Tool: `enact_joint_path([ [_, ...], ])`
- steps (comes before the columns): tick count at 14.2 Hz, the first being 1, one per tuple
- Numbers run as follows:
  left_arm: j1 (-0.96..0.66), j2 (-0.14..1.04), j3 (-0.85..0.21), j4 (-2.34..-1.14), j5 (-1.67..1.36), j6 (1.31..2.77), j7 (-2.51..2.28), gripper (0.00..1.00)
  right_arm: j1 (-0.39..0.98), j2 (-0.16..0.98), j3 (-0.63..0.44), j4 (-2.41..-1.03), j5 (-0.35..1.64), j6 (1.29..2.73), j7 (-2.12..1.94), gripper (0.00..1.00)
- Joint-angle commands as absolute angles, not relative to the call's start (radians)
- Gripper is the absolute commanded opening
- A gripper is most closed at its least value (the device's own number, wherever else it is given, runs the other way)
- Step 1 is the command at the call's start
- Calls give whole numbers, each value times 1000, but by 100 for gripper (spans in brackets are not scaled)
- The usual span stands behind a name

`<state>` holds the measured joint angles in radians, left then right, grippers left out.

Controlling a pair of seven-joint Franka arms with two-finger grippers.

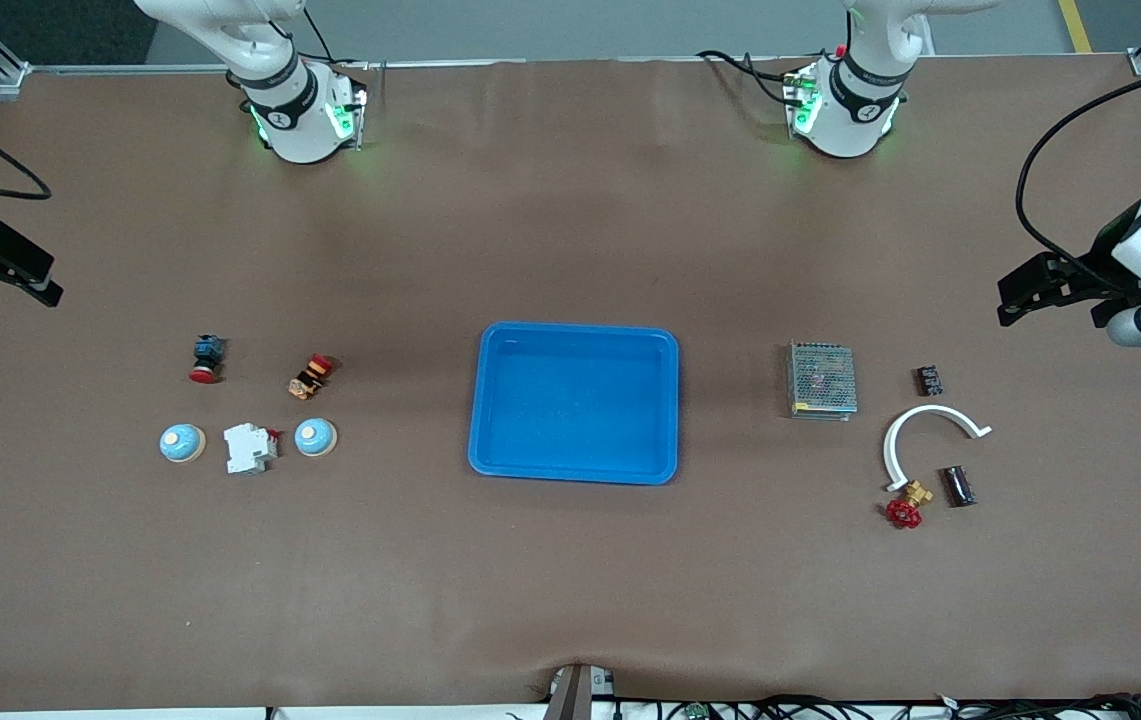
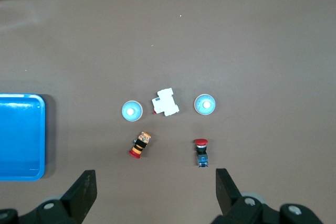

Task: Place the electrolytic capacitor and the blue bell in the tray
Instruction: 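Move the left gripper to the black capacitor beside the brass valve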

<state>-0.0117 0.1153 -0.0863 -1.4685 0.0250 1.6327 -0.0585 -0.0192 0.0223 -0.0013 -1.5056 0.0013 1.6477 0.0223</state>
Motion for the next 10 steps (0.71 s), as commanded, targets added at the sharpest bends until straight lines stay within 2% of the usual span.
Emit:
enact_joint_path([
  [1, -8, 112, -87, -1470, 37, 1632, -35, 100, -29, -78, 3, -1616, -11, 1702, 17, 100],
  [5, -9, 124, -87, -1459, 34, 1637, -41, 100, -26, -81, 5, -1612, -12, 1721, 17, 100],
  [8, -14, 213, -86, -1392, 43, 1673, -48, 100, -21, -75, 6, -1600, -12, 1744, 17, 100],
  [10, -2, 251, -86, -1391, 43, 1725, -66, 100, -18, -74, 11, -1591, -12, 1737, 26, 100],
])
